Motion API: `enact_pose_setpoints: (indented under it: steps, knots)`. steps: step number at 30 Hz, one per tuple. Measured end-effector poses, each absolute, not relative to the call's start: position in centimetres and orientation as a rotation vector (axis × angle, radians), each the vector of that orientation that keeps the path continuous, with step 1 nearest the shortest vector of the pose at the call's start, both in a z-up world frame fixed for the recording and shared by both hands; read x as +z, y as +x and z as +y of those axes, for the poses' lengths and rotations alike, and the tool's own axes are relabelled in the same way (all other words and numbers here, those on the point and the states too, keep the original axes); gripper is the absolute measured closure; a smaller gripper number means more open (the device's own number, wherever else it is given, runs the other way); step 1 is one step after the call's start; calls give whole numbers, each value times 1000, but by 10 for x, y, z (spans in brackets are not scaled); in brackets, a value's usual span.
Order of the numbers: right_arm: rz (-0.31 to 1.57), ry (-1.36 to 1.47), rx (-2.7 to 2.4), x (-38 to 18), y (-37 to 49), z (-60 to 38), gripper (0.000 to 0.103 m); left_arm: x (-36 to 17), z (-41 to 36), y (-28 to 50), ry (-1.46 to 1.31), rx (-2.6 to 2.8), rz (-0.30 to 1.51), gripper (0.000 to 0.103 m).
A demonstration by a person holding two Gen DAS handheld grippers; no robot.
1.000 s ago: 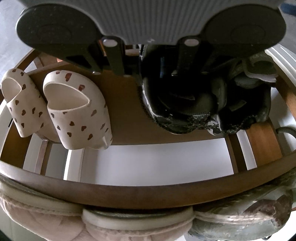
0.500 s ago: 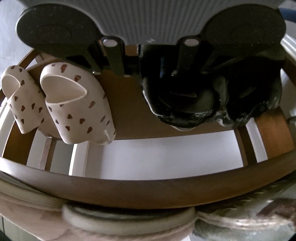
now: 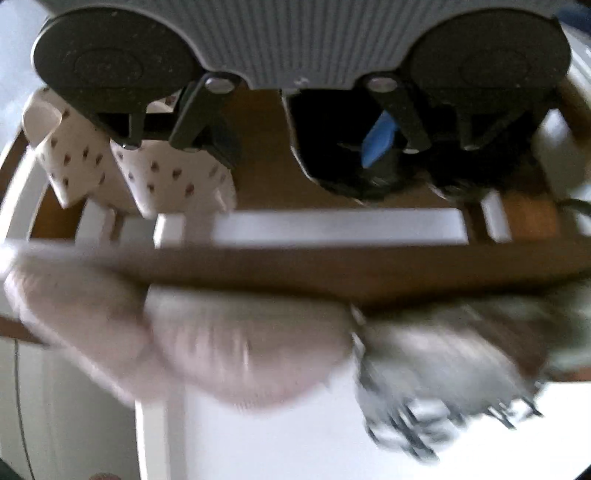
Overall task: Organize scattered shoes
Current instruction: 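Open the right tool, release the sneakers and withdraw it from the shelf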
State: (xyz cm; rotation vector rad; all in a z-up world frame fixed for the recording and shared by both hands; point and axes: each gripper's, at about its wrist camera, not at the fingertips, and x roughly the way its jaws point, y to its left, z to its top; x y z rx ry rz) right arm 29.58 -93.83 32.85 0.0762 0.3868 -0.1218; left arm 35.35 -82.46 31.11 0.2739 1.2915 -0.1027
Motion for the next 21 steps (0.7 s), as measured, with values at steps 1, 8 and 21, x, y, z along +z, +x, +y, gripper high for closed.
enact_pose_setpoints:
  steps: [1, 8, 21]
  knots:
    - [384, 80, -106, 330, 294, -938, 27, 310, -823, 353, 275, -99, 1290, 28]
    - [379, -23, 96, 339, 269, -917, 28, 303, -795, 345, 274, -49, 1299, 28]
    - [466, -388, 457, 321, 315, -835, 29, 288, -739, 323, 272, -3, 1338, 28]
